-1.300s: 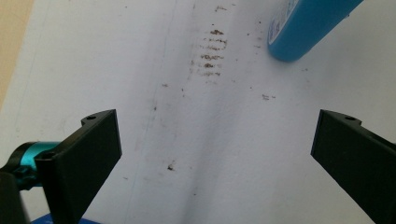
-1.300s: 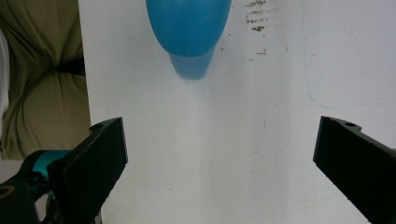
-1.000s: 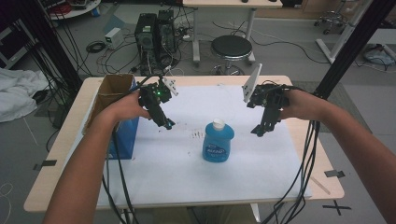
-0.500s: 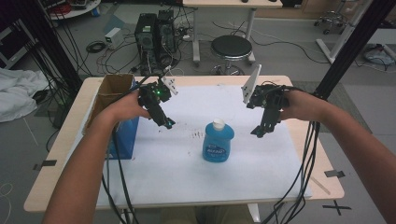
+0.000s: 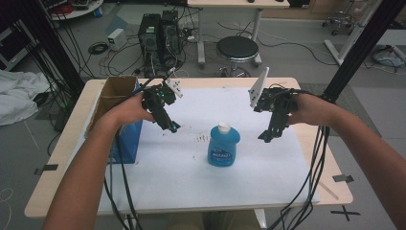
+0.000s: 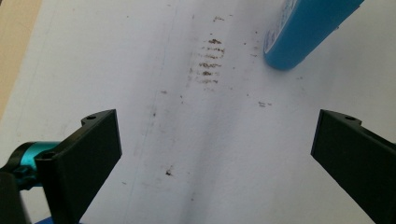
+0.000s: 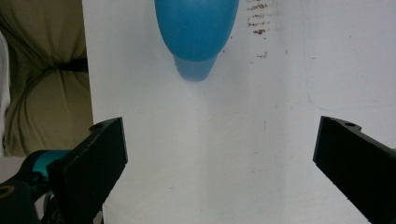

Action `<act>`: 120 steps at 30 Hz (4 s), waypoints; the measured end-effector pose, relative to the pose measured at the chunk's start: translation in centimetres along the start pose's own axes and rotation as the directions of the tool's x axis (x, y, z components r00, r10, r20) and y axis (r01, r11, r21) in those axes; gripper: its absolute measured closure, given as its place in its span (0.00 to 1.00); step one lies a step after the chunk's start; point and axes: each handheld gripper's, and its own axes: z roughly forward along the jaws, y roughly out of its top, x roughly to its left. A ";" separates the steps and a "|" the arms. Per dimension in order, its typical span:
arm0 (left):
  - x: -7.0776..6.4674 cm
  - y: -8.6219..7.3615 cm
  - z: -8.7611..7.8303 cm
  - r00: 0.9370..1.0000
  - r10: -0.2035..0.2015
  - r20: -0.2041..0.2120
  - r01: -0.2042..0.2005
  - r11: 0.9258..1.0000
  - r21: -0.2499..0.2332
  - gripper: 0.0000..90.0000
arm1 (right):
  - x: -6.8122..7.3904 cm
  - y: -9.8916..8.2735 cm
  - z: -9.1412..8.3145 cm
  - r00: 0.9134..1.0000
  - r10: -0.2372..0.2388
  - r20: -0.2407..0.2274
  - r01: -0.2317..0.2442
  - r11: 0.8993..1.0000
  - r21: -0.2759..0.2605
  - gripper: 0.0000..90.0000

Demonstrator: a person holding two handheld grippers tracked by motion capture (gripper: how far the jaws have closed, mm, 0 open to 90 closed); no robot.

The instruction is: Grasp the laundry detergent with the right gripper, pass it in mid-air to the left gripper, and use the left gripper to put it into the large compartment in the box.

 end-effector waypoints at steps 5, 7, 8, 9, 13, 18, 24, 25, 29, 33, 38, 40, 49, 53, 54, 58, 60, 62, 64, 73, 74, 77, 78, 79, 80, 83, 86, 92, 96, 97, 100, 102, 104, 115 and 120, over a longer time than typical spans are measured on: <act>0.0 0.0 0.1 1.000 0.012 0.008 -0.012 1.000 0.002 0.02 | 0.1 -0.2 -0.1 1.000 0.001 0.010 0.000 1.000 -0.016 0.02; 0.0 0.0 0.1 1.000 0.014 0.012 -0.014 1.000 0.001 0.02 | 0.1 -0.2 0.0 1.000 0.001 0.008 -0.001 1.000 -0.021 0.02; 0.0 0.0 0.1 1.000 0.018 0.016 -0.018 1.000 0.001 0.02 | 0.2 -0.2 0.0 1.000 0.006 0.009 -0.005 1.000 -0.028 0.02; 0.0 0.0 0.2 1.000 0.022 0.016 -0.022 1.000 0.001 0.02 | 0.3 -0.2 0.0 1.000 0.007 0.007 -0.007 0.999 -0.031 0.02; -0.2 0.0 0.3 0.999 0.032 0.025 -0.033 0.999 0.012 0.02 | 0.6 -0.4 0.6 1.000 0.002 -0.001 -0.002 0.999 -0.040 0.02; -0.4 0.1 0.4 0.999 0.042 0.027 -0.042 0.999 0.028 0.02 | 0.8 -0.6 0.9 1.000 0.003 -0.007 -0.003 0.999 -0.042 0.02; -0.5 0.4 0.5 0.998 0.056 0.024 -0.058 0.994 0.088 0.02 | 0.9 -1.3 0.8 1.000 0.015 -0.007 -0.016 0.997 -0.073 0.02; -0.6 0.4 0.5 0.998 0.061 0.025 -0.063 0.993 0.103 0.02 | 1.0 -1.5 0.8 1.000 0.023 -0.006 -0.024 0.997 -0.075 0.02; -0.8 0.7 0.4 0.996 0.082 0.027 -0.085 0.986 0.140 0.02 | 1.0 -2.0 1.1 0.999 0.031 -0.010 -0.032 0.996 -0.087 0.02; -1.1 1.0 0.2 0.991 0.127 0.036 -0.131 0.977 0.167 0.02 | 1.1 -2.4 1.4 0.999 0.038 -0.014 -0.040 0.993 -0.108 0.02; -1.6 1.2 0.4 0.972 0.227 0.055 -0.234 0.955 0.184 0.02 | 1.0 -2.8 1.8 0.999 0.044 -0.018 -0.046 0.990 -0.130 0.02; -1.7 1.2 0.6 0.970 0.234 0.067 -0.243 0.948 0.204 0.02 | 1.1 -2.9 1.9 0.999 0.047 -0.022 -0.050 0.988 -0.146 0.02; -1.6 1.4 0.7 0.977 0.203 0.072 -0.214 0.953 0.215 0.02 | 1.3 -3.8 2.7 0.997 0.073 -0.023 -0.077 0.965 -0.251 0.02; -1.6 1.5 0.7 0.978 0.194 0.071 -0.205 0.955 0.214 0.02 | 1.5 -4.4 3.5 0.995 0.098 -0.025 -0.101 0.952 -0.290 0.02; -1.6 1.5 0.7 0.979 0.192 0.074 -0.204 0.956 0.211 0.02 | 1.5 -4.6 3.6 0.995 0.098 -0.025 -0.101 0.947 -0.305 0.02; -1.6 1.4 0.6 0.979 0.188 0.076 -0.200 0.956 0.213 0.02 | 1.9 -5.0 4.3 0.993 0.112 -0.026 -0.114 0.926 -0.359 0.02; -1.6 1.4 0.7 0.980 0.184 0.076 -0.196 0.957 0.212 0.02 | 1.9 -5.2 4.6 0.993 0.113 -0.025 -0.114 0.920 -0.376 0.02; -1.6 1.4 0.7 0.980 0.185 0.077 -0.197 0.956 0.215 0.02 | 2.1 -5.4 5.0 0.993 0.116 -0.027 -0.118 0.913 -0.391 0.02; -1.6 1.4 0.7 0.979 0.187 0.076 -0.199 0.956 0.215 0.02 | 2.1 -5.6 5.4 0.992 0.123 -0.030 -0.124 0.905 -0.407 0.02; -1.6 1.4 0.8 0.983 0.162 0.087 -0.178 0.960 0.216 0.02 | 2.2 -6.5 7.0 0.990 0.137 -0.032 -0.135 0.865 -0.483 0.02; -1.6 1.3 0.8 0.983 0.159 0.087 -0.174 0.962 0.212 0.02 | 2.1 -6.5 7.3 0.989 0.141 -0.035 -0.140 0.860 -0.490 0.02; -1.6 1.2 0.9 0.984 0.156 0.089 -0.172 0.961 0.215 0.02 | 2.1 -6.7 8.0 0.988 0.147 -0.043 -0.148 0.847 -0.511 0.02; -1.6 1.2 0.9 0.984 0.155 0.089 -0.171 0.962 0.215 0.02 | 2.1 -6.6 8.3 0.988 0.144 -0.046 -0.147 0.847 -0.510 0.02; -1.6 1.2 0.9 0.984 0.154 0.088 -0.169 0.962 0.215 0.02 | 2.1 -6.6 8.6 0.989 0.141 -0.048 -0.145 0.847 -0.511 0.02; -1.6 1.2 0.9 0.984 0.154 0.089 -0.169 0.962 0.212 0.02 | 2.1 -6.6 8.8 0.989 0.140 -0.051 -0.146 0.845 -0.515 0.02; -1.6 1.2 1.0 0.984 0.153 0.091 -0.170 0.962 0.213 0.02 | 2.1 -6.5 9.3 0.989 0.140 -0.053 -0.146 0.834 -0.533 0.02; -1.7 1.3 1.0 0.984 0.154 0.090 -0.170 0.963 0.209 0.02 | 2.0 -6.3 9.8 0.989 0.135 -0.052 -0.142 0.823 -0.550 0.02; -1.7 1.4 1.0 0.984 0.153 0.091 -0.169 0.964 0.206 0.02 | 1.9 -5.7 10.8 0.989 0.130 -0.065 -0.143 0.808 -0.572 0.02; -1.6 1.4 1.0 0.985 0.151 0.087 -0.166 0.965 0.202 0.02 | 1.9 -5.3 11.2 0.990 0.127 -0.066 -0.141 0.797 -0.587 0.02; -1.6 1.4 1.0 0.985 0.150 0.087 -0.165 0.965 0.201 0.02 | 1.9 -5.3 11.3 0.990 0.127 -0.068 -0.142 0.793 -0.593 0.02; -1.6 1.4 1.0 0.985 0.150 0.084 -0.164 0.965 0.203 0.02 | 1.8 -5.1 11.5 0.990 0.125 -0.067 -0.139 0.789 -0.598 0.02; -1.6 1.4 1.0 0.986 0.149 0.080 -0.162 0.966 0.202 0.02 | 1.8 -5.0 11.7 0.990 0.125 -0.065 -0.139 0.787 -0.601 0.02; -1.6 1.4 1.0 0.987 0.144 0.077 -0.157 0.967 0.199 0.02 | 1.8 -4.9 11.9 0.990 0.123 -0.069 -0.140 0.781 -0.609 0.02; -1.5 1.3 0.8 0.987 0.143 0.071 -0.154 0.969 0.194 0.02 | 1.6 -4.2 13.3 0.988 0.131 -0.076 -0.149 0.747 -0.648 0.02; -1.5 1.2 0.9 0.987 0.143 0.072 -0.154 0.969 0.192 0.02 | 1.5 -4.2 14.0 0.985 0.149 -0.083 -0.166 0.723 -0.671 0.02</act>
